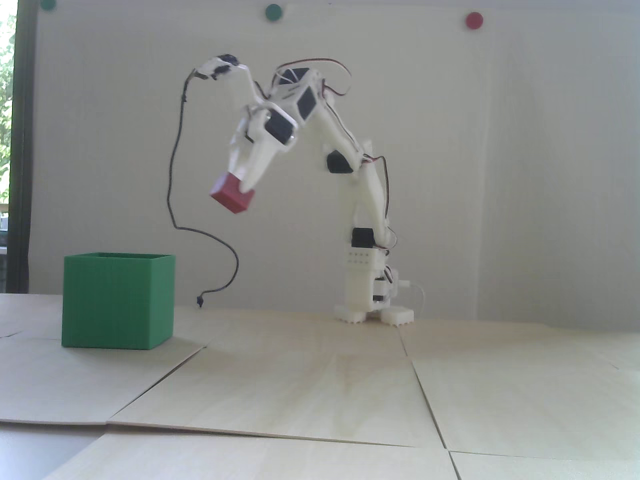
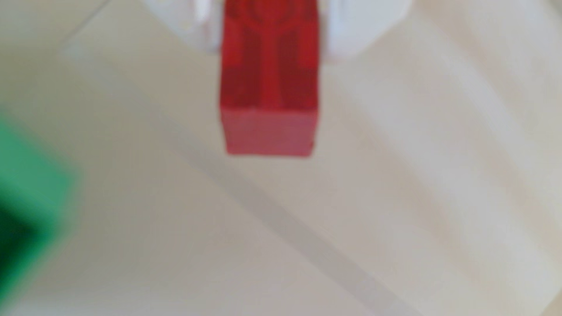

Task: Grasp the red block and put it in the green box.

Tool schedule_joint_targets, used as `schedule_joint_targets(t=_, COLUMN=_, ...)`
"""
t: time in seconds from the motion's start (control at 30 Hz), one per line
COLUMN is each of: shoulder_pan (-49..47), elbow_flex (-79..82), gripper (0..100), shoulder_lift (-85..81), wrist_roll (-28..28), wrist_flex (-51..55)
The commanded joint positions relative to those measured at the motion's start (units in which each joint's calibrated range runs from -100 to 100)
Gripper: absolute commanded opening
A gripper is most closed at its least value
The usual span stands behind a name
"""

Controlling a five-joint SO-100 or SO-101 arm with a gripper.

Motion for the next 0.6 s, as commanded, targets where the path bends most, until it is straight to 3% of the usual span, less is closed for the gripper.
schedule_joint_targets(t=0.0, shoulder_pan=10.1, elbow_flex=-6.5, gripper=2, shoulder_lift=-6.81, wrist_roll=-0.18, wrist_flex=-0.15)
schedule_joint_targets(t=0.23, shoulder_pan=17.57, elbow_flex=-6.06, gripper=2, shoulder_lift=-6.18, wrist_roll=6.38, wrist_flex=-0.32)
schedule_joint_targets(t=0.57, shoulder_pan=16.69, elbow_flex=-6.59, gripper=2, shoulder_lift=-3.17, wrist_roll=6.53, wrist_flex=-0.32)
